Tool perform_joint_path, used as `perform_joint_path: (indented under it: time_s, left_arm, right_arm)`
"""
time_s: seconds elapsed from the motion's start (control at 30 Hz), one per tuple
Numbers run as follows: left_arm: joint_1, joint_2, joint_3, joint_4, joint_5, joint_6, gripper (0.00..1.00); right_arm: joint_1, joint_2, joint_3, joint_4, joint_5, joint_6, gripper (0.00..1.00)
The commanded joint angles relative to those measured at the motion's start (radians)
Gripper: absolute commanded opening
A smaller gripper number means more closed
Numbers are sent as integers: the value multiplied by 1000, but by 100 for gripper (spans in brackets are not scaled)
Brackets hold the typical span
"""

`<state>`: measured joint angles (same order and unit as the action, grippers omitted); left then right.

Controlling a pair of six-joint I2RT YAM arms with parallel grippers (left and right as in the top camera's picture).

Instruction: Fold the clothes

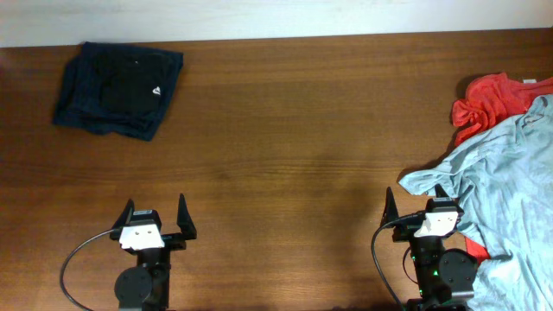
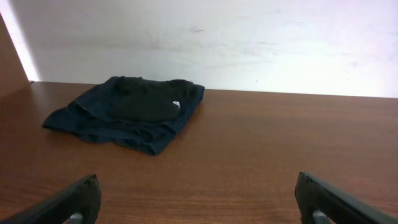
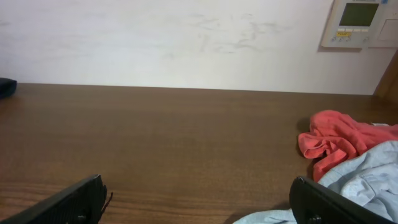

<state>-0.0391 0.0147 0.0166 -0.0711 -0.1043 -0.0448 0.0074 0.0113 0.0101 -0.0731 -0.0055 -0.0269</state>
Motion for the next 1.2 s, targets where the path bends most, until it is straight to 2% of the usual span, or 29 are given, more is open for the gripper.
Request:
perform_joint_path:
  time_s: [0.0,0.27,0.43,0.6,0.73,0.9,1.03,1.17]
  left_arm:
    - [-2,-9,-8,-1,11,16,99]
    - [-2,-9,-8,-1,11,16,99]
    - [-2,-9,-8,-1,11,16,99]
    - [-2,-9,-8,-1,11,16,99]
    - [-2,-9,-8,-1,11,16,99]
    - [-2,-8,-7,-1,11,16,99]
    - [-2,-6,-7,-1,11,16,99]
    - [-2,-6,-7,-1,11,16,99]
  right_arm:
    - [-3,-2,-5,-6,-10,5,99]
    - [-3,-2,-5,-3,-11,9,99]
    - [-2,-2,8,68,-126,96,99]
    - [-2,2,135,39,-60,191,98]
    - [-2,70,326,-93,24,220,98]
    - [-2,310,604,-239,151,220,99]
    - [-3,606,853,-380,179,219,99]
    - [-3,915,1054,-428,166,219,98]
